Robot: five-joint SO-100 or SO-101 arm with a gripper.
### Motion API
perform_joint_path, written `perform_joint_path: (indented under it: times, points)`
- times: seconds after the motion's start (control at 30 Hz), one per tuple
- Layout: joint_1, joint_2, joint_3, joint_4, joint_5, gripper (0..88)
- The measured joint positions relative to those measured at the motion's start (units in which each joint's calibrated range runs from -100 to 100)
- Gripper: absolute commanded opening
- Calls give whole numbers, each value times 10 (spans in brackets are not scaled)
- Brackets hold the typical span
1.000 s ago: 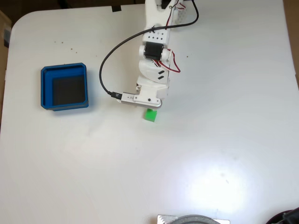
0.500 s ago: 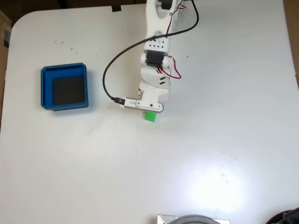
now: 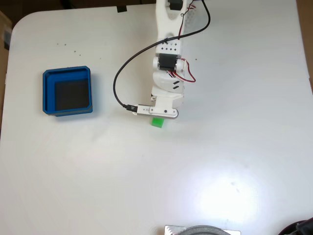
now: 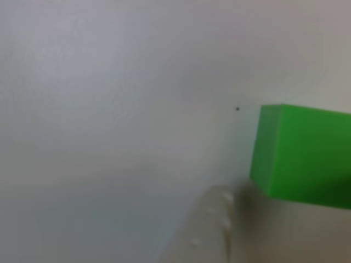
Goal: Pick up green cube and drop it in the blue box
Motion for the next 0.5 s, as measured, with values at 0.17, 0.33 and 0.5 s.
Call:
perform_joint_path:
  times: [0.17, 0.33, 0.5]
  points:
    - [-1, 6, 0, 0, 0, 278]
    - [-1, 33, 0, -12, 0, 278]
    - [0, 39, 0, -65, 0, 278]
